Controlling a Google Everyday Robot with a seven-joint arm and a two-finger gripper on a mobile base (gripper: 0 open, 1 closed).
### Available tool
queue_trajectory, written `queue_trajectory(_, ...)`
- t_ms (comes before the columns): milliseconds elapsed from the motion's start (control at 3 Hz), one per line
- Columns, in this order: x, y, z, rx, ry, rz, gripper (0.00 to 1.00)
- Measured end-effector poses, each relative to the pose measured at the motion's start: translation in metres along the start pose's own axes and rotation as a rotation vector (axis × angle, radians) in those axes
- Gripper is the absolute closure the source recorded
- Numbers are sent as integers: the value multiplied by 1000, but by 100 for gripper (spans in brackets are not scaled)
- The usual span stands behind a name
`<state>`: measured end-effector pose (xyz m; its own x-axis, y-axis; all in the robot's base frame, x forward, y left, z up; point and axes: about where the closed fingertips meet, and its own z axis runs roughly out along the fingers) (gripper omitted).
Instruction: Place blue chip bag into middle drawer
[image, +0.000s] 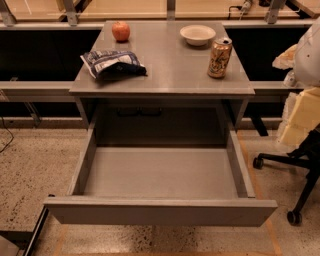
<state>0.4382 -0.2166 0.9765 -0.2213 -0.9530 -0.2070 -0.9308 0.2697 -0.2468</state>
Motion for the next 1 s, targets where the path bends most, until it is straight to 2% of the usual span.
queue_trajectory(333, 0, 0, 0, 0, 0, 0, 0)
queue_trajectory(667, -26, -15, 16, -27, -47, -39, 0)
queue_trajectory(1000, -67, -39, 38, -58, -115, -90, 0)
